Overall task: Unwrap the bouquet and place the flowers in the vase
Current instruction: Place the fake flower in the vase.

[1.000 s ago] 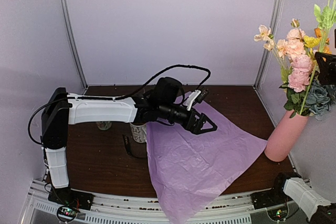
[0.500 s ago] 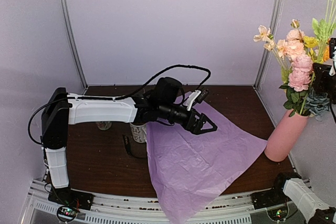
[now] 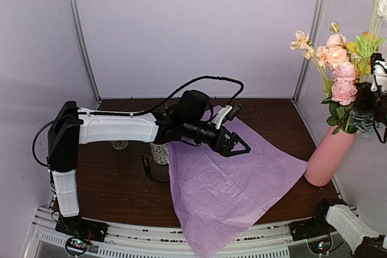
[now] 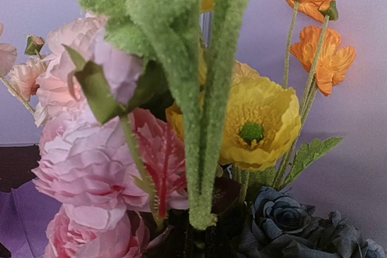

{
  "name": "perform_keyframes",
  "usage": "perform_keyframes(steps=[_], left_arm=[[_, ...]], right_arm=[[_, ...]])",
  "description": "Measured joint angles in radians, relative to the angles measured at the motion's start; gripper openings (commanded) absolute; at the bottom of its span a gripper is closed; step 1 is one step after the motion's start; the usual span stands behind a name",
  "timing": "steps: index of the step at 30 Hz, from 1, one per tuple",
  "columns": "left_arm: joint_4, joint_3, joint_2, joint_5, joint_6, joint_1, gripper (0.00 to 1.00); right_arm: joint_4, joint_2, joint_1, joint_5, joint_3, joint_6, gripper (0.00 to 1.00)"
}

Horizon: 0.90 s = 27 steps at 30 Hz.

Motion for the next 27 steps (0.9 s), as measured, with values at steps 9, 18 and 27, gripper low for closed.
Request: perform_keyframes(steps=[9,18,27], left_arm=[[0.0,-0.002,0.0,0.003,0.001,-0.001,0.98],[0.0,-0.002,0.006,0.008,0.001,-0.002,0.98],[0.0,-0.002,0.016,0.013,0.001,-0.002,0.98]], right_arm=[[-0.047,0.048,-0.005,-0.035,0.176,0.039,0.44],[-0.021,0.119,-0.005,-0.092,0.299,0.045,0.44],[0.027,0.163,-0.006,-0.169,0.372,0.06,0.25]])
